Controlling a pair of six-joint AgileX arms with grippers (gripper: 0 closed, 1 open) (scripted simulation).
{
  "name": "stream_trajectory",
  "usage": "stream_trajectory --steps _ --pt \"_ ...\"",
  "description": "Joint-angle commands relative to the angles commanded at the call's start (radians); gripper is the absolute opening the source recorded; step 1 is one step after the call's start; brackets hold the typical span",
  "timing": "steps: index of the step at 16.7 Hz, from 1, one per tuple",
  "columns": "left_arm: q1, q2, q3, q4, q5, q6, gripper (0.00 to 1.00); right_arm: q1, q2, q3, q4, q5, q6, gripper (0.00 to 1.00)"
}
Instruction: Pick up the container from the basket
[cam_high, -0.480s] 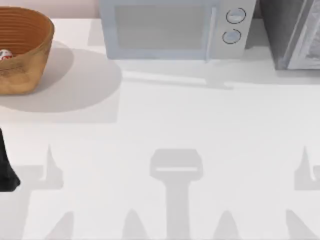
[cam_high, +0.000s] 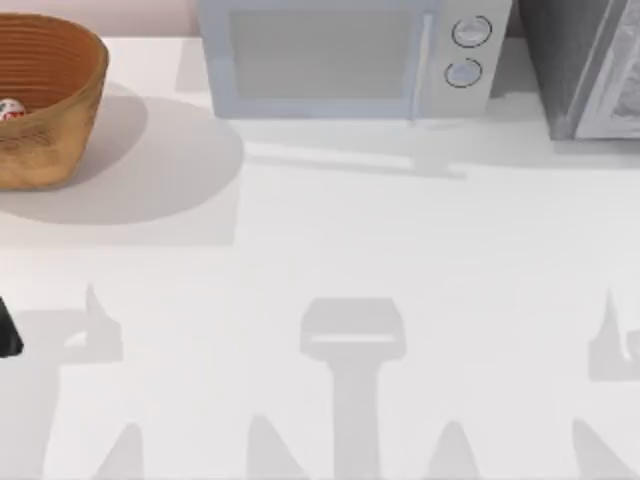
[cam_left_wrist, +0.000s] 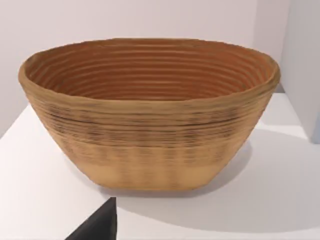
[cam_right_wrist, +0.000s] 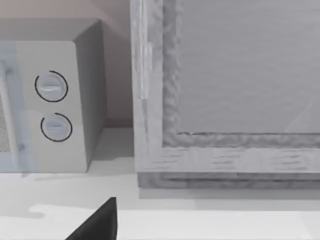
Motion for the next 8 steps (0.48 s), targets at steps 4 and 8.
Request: stream_trajectory --steps 4,8 --pt "0.033 0.275 0.255 -0.145 -0.004 0.013 1.00 0.000 0.000 0.000 0.000 0.000 0.000 1.00" --pt "0.063 0.627 0.596 -0.328 0.002 0.029 1.00 0.000 0.000 0.000 0.000 0.000 0.000 1.00"
